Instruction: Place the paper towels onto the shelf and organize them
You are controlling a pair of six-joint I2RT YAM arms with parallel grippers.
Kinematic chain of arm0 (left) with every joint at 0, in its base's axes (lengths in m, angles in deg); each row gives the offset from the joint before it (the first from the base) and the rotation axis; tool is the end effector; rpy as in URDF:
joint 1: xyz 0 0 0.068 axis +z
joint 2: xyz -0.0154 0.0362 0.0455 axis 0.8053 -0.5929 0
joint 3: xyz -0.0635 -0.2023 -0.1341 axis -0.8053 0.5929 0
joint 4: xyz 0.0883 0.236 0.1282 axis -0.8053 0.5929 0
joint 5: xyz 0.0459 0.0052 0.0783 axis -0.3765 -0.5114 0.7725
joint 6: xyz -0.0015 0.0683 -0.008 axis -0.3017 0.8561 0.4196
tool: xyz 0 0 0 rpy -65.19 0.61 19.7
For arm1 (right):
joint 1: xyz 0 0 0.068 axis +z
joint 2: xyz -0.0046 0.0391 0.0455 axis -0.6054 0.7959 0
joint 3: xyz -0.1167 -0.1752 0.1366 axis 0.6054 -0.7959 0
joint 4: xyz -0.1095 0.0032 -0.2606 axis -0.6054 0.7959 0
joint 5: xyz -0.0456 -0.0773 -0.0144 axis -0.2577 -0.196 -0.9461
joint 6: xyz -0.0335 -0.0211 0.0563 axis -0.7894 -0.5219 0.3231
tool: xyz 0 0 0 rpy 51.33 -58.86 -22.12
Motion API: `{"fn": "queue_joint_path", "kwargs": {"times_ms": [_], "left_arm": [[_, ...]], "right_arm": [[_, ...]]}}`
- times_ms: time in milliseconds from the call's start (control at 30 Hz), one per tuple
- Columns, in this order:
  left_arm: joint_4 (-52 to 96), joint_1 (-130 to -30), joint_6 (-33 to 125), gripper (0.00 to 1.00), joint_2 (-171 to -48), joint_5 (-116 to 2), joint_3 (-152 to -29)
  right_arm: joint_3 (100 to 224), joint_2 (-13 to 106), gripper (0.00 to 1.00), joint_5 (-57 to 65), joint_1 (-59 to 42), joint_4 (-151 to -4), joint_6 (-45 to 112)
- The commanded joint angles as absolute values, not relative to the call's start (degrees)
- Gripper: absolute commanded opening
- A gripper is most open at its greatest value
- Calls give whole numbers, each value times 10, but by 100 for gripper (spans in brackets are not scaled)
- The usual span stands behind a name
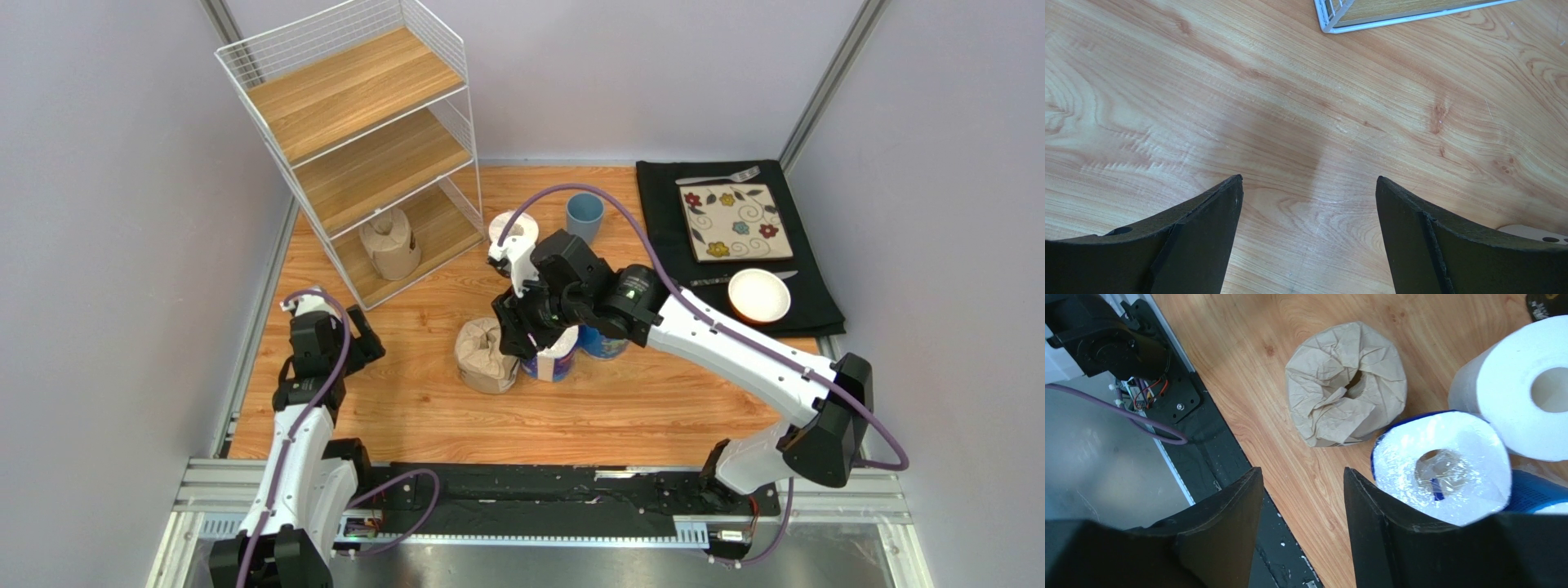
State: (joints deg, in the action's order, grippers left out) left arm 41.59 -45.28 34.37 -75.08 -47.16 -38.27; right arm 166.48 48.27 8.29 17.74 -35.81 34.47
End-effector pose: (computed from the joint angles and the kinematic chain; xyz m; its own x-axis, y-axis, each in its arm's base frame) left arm 0.2079 0.0320 0.1487 -0.5064 -0.4738 -0.7205 -0.3977 0.8697 -0.2924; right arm 0.1916 0.2937 0.3104 -0.5238 -0.5109 -0.6816 -0.8204 0.5179 0.2423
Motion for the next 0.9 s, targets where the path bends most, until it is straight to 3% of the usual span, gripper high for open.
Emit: {"fn": "queue_joint_path", "kwargs": {"times_ms": [0,867], "left_arm": [[416,-448,343,88,-749,-479,-378],[418,-448,342,88,-749,-478,-378]], "right_arm": [[1661,500,52,62,202,-354,361],[1664,597,47,34,216,-388,423]]}}
